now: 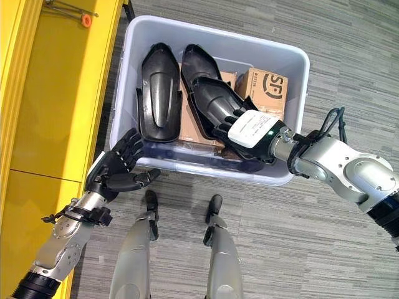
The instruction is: Move parts from the plastic box to the shelf.
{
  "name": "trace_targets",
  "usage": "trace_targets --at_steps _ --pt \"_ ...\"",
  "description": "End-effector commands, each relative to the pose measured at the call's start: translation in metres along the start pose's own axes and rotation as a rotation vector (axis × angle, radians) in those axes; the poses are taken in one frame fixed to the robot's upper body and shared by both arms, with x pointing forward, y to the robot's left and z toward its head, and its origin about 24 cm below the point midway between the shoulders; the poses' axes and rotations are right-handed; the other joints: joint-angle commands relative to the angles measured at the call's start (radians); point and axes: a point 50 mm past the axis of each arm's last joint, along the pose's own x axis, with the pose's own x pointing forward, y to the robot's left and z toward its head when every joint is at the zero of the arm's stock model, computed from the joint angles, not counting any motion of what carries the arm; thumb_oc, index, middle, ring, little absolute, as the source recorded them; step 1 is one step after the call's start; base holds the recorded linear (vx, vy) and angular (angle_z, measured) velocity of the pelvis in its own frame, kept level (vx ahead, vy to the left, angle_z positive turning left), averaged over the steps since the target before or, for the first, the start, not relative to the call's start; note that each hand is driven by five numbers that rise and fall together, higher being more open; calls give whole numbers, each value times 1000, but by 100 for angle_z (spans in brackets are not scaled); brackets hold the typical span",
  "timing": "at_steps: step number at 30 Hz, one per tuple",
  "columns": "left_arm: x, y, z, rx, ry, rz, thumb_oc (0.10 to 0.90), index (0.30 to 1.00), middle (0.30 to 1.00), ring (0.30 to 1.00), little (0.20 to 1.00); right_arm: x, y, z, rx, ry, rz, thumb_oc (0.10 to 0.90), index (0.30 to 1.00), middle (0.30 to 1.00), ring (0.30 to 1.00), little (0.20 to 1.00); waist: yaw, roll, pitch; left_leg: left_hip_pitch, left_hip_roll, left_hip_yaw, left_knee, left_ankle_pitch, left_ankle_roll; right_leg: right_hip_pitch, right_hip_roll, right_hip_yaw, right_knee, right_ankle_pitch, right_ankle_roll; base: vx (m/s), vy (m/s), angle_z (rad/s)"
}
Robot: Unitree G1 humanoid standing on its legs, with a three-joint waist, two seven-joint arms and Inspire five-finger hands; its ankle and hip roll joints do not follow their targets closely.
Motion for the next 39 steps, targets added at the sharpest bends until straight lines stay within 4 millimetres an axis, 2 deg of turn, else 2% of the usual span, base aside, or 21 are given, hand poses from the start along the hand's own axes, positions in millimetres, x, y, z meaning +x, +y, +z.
trace_targets --at_steps 1,9,19,32,36,37,38,39 --pt "-7 -15 26 24 -146 -73 900 1000 1000 1000 1000 -12 -38 -18 -37 73 -155 900 1000 1000 1000 1000 9 9 -34 16 19 -74 47 -90 -41 47 -40 53 68 -107 46 0 0 0" --pt "-7 -13 27 42 -149 -61 900 1000 1000 1000 1000 -11 -28 -26 -18 117 -133 900 1000 1000 1000 1000 12 15 -23 -1 15 -75 56 -95 -38 32 -43 56 75 -107 47 0 0 0" --pt "-7 -14 31 37 -172 -58 900 1000 1000 1000 1000 -12 -19 -47 29 222 -136 900 1000 1000 1000 1000 11 25 -14 -38 11 -79 83 -102 -34 -14 -42 68 105 -112 43 0 0 0" --pt "-6 -13 35 34 -192 -54 900 1000 1000 1000 1000 -3 -10 -50 95 247 -130 900 1000 1000 1000 1000 13 40 2 -91 10 -80 121 -113 -30 -70 -44 78 138 -115 40 -7 -1 0" --pt "-6 -12 37 27 -204 -45 900 1000 1000 1000 1000 -2 -2 -60 155 306 -131 900 1000 1000 1000 1000 17 48 15 -121 7 -83 139 -111 -26 -107 -46 84 166 -118 39 -34 -8 1" --pt "-6 -12 37 25 -206 -45 900 1000 1000 1000 1000 -1 -1 -62 159 315 -130 900 1000 1000 1000 1000 19 50 12 -115 8 -91 145 -138 -34 -102 -43 89 176 -141 46 -47 -9 3" --pt "-6 -12 37 25 -208 -44 900 1000 1000 1000 1000 -1 -1 -62 157 315 -131 900 1000 1000 1000 1000 17 49 17 -127 8 -83 144 -113 -26 -112 -46 84 170 -118 39 55 -10 4" --pt "-6 -11 37 27 -209 -42 900 1000 1000 1000 1000 0 -1 -64 164 323 -130 900 1000 1000 1000 1000 20 51 15 -121 8 -91 151 -139 -34 -107 -43 90 179 -141 45 -43 0 3"
